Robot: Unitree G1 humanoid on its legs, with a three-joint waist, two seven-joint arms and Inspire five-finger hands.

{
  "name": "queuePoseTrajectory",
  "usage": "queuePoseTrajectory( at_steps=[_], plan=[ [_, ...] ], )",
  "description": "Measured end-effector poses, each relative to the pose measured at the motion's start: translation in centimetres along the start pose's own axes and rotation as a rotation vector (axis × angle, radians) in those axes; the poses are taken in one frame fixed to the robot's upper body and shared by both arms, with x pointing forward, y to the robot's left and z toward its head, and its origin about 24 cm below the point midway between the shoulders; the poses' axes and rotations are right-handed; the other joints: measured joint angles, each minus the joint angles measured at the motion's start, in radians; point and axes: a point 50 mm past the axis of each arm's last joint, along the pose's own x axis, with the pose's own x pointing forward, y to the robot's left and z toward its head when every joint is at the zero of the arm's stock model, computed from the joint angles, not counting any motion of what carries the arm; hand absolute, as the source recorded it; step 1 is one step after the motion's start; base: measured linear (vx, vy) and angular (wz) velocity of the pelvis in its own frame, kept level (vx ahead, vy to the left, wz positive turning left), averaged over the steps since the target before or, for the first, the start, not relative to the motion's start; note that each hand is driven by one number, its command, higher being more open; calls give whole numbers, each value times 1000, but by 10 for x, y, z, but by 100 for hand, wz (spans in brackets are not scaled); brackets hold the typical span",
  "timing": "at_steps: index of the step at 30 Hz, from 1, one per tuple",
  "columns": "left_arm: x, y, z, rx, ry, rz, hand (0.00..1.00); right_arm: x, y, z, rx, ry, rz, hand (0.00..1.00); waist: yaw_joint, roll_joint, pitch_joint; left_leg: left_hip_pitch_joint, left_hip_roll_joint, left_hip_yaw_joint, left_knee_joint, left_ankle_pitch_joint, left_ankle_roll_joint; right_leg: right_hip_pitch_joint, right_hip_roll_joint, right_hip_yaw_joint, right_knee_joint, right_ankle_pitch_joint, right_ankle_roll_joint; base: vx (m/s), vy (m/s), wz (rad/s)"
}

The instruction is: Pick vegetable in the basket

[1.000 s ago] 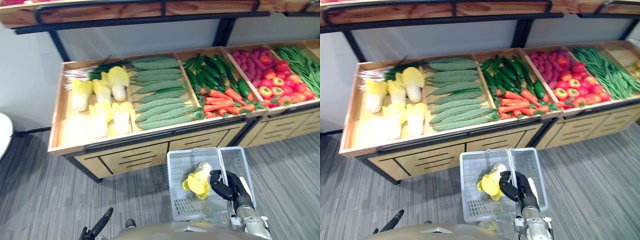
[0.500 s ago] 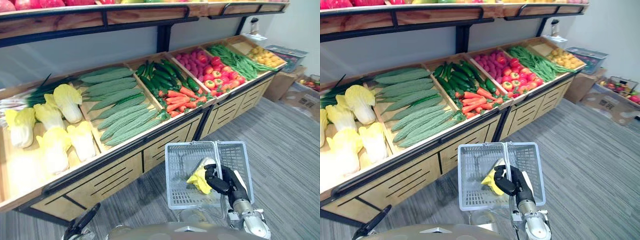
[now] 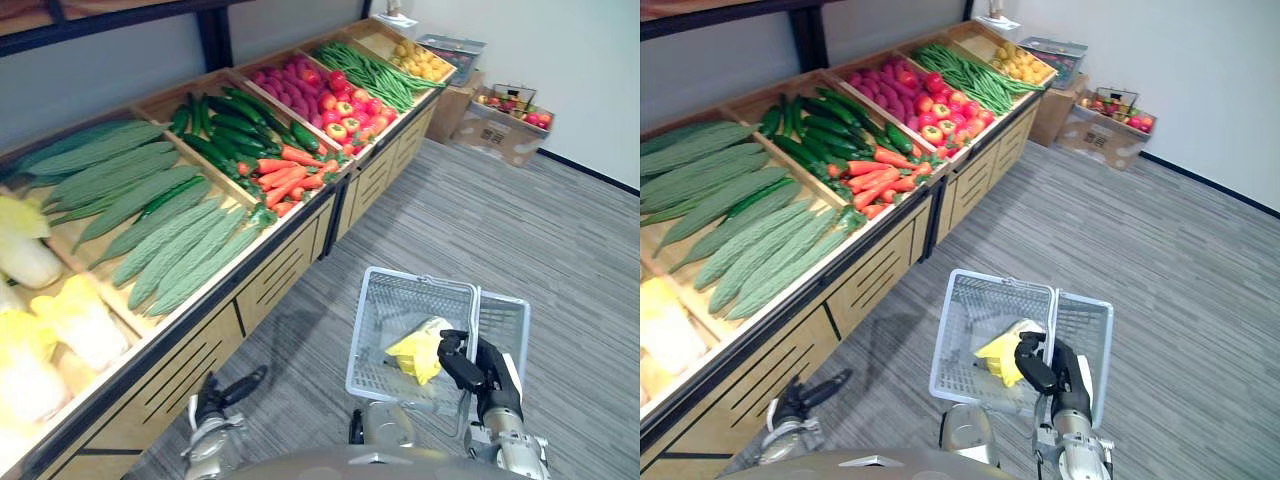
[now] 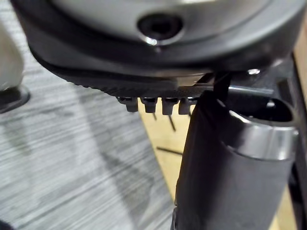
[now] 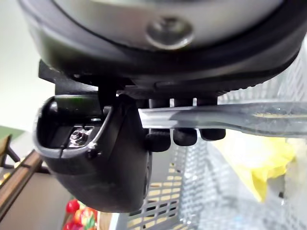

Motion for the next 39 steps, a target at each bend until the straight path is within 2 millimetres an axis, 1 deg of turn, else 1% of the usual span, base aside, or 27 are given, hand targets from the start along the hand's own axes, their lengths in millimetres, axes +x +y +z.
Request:
queuePoseTrajectory(
  at_steps=[1,2,3,4,5,6,7,8,10,12,15,19,21,22,23,24,25,27,28,30,31,32,33,34,35,38,39],
  plan=[
    [0,0,-1,2,7,-1,100,6,2,4,-15,-17,21,0,10,2,-5,7,-1,16,-35,23,-12,1,8,-72,-33,1,2,19,-123,-97],
    [0,0,0,1,3,0,100,7,2,5,-21,-19,26,0,15,3,-7,11,-3,29,-59,35,-28,4,19,-97,-57,1,2,-7,-181,-70],
    [1,3,2,4,-5,5,100,11,3,5,-29,-19,33,0,29,9,-7,13,-12,55,-102,66,-42,6,41,-128,-109,-1,5,10,-124,-48],
    [2,3,4,4,-12,6,100,13,3,5,-33,-18,37,0,39,9,-7,13,-23,66,-123,82,-40,8,50,-141,-140,-2,7,-4,-233,-55],
    [3,5,7,-1,-21,16,100,17,5,5,-46,-15,50,0,50,13,-6,13,-38,86,-176,120,-36,32,82,-168,-239,0,14,-21,-173,-35],
    [3,6,7,-3,-21,19,100,18,5,4,-55,-10,53,0,53,22,-5,13,-38,87,-191,135,-34,43,102,-171,-276,15,17,-21,-205,-18],
    [3,10,6,-18,-19,33,100,17,6,-1,-59,11,58,0,64,29,-6,15,-30,82,-208,165,-14,81,144,-175,-361,48,6,-4,-138,4],
    [3,14,4,-28,-14,48,100,16,8,-4,-60,29,67,0,72,30,-6,15,-4,71,-194,176,3,125,188,-182,-445,79,-3,-5,-186,6],
    [2,22,0,-39,3,76,100,16,11,-3,-64,27,82,0,80,32,-7,5,39,54,-150,177,4,161,235,-183,-525,105,-9,-10,-155,-5],
    [0,28,-13,-54,53,107,100,15,10,-4,-79,28,95,0,94,34,-7,-5,86,43,-102,179,8,187,278,-175,-579,112,-17,-1,-103,-8],
    [-3,37,-22,-71,83,138,100,12,6,-5,-84,33,70,0,95,35,-8,0,97,25,-103,188,21,217,297,-176,-610,112,-19,31,-6,10],
    [-6,46,-32,-102,121,176,100,8,8,-5,-82,32,88,0,95,40,-9,34,109,35,-84,195,25,243,313,-150,-620,114,-24,56,126,-20],
    [-8,51,-35,-114,127,195,100,5,10,-6,-84,37,104,0,102,44,-7,54,136,-7,-14,205,40,270,330,-103,-631,117,-28,61,92,-65],
    [-8,54,-35,-113,123,202,100,4,12,-5,-85,28,116,0,115,47,-3,49,148,-102,60,230,79,284,341,-45,-631,119,-35,62,99,-145],
    [-9,58,-38,-110,132,219,100,5,13,-2,-91,14,127,0,132,49,2,26,143,-243,142,230,105,291,350,30,-631,119,-49,58,104,-163],
    [-10,59,-40,-111,139,227,100,6,14,-1,-94,4,132,0,140,56,4,6,120,-325,173,191,93,290,353,68,-628,114,-65,40,152,-207],
    [-13,56,-46,-136,154,230,100,8,17,2,-93,-12,138,0,146,62,17,-63,17,-515,214,81,87,278,349,160,-601,108,-78,18,144,-158],
    [-15,56,-48,-169,155,242,100,8,20,3,-94,-14,147,0,151,61,31,-102,-55,-622,208,49,92,283,349,207,-587,106,-81,9,178,-137],
    [-19,60,-54,-191,168,256,100,9,25,4,-94,-20,167,0,162,54,48,-154,-146,-753,177,28,78,289,348,276,-562,103,-84,3,176,-124],
    [-21,62,-59,-202,181,267,100,8,28,3,-95,-19,183,0,176,50,54,-177,-189,-822,128,23,66,291,347,322,-544,100,-82,-24,188,-111],
    [-24,63,-62,-201,191,272,100,8,32,4,-104,-23,207,0,181,53,55,-190,-215,-869,25,43,56,286,350,356,-525,94,-73,-36,252,-108],
    [-25,60,-65,-204,199,268,100,8,32,8,-123,-39,226,0,180,85,54,-202,-216,-902,-93,88,17,277,368,381,-514,91,-62,-13,225,-117],
    [-26,58,-67,-207,210,266,100,8,35,7,-123,-36,242,0,190,96,55,-185,-214,-881,-109,74,3,277,367,408,-500,100,-42,27,170,-75],
    [-25,58,-66,-202,206,267,100,7,38,6,-119,-35,251,0,190,87,52,-178,-225,-871,-130,79,8,272,356,410,-500,101,-38,74,167,-62],
    [-24,60,-63,-180,195,263,100,7,40,8,-97,-42,258,0,190,75,54,-149,-249,-839,-186,99,14,249,330,429,-471,94,-8,72,148,-35],
    [-18,50,-53,-154,161,221,100,7,37,8,-104,-41,248,0,178,82,50,-90,-277,-798,-274,137,25,245,299,444,-441,65,17,64,149,-15],
    [-16,45,-49,-131,145,195,100,7,35,8,-108,-39,246,0,171,91,47,-71,-286,-792,-305,149,28,245,291,442,-433,51,23,93,103,2]
  ],
)
